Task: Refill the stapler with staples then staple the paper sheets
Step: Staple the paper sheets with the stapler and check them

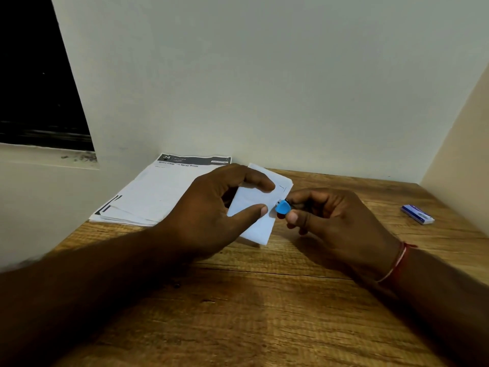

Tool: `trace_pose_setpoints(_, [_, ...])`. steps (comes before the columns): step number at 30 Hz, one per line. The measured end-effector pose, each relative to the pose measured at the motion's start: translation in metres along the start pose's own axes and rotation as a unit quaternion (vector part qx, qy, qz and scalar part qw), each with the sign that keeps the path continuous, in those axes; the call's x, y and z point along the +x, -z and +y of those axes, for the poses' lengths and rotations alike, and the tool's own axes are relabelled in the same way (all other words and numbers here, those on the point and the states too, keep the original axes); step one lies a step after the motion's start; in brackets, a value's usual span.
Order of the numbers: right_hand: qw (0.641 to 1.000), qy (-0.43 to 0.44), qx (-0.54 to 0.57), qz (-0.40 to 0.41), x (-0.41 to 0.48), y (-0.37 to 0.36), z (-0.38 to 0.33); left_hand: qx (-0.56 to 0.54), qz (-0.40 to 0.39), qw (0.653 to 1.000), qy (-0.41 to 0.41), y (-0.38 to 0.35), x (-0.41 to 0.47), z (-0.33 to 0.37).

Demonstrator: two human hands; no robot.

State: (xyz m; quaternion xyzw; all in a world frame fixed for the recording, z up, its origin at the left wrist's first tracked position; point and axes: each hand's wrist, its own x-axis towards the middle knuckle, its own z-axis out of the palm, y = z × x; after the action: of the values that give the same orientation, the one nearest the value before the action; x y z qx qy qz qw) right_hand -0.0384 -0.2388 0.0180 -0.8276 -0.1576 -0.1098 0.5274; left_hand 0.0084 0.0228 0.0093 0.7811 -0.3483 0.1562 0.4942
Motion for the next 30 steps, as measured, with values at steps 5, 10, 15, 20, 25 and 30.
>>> trace_pose_setpoints(5, [0.999,-0.003,-0.045,0.007,0.001,0.001,-0.003,0.005,0.002,1.0,-0.004,0.0,0.0,-0.001])
trace_pose_setpoints(10, [0.995,0.015,-0.098,0.026,0.001,-0.002,-0.006,0.008,0.011,1.0,-0.015,-0.001,0.0,-0.001])
trace_pose_setpoints(15, [0.992,0.016,-0.12,0.043,-0.001,-0.005,-0.007,0.019,0.014,1.0,-0.02,-0.001,0.001,-0.002])
trace_pose_setpoints(20, [0.99,0.011,-0.129,0.048,-0.001,-0.008,-0.007,0.018,0.018,0.999,-0.034,-0.001,0.001,-0.002])
trace_pose_setpoints(25, [0.999,0.01,-0.023,0.029,-0.004,-0.007,-0.005,0.032,0.035,0.999,-0.02,-0.001,0.003,-0.006])
trace_pose_setpoints(30, [0.98,-0.021,-0.19,0.049,0.008,0.016,0.012,-0.109,0.065,0.986,0.107,0.003,0.007,-0.009])
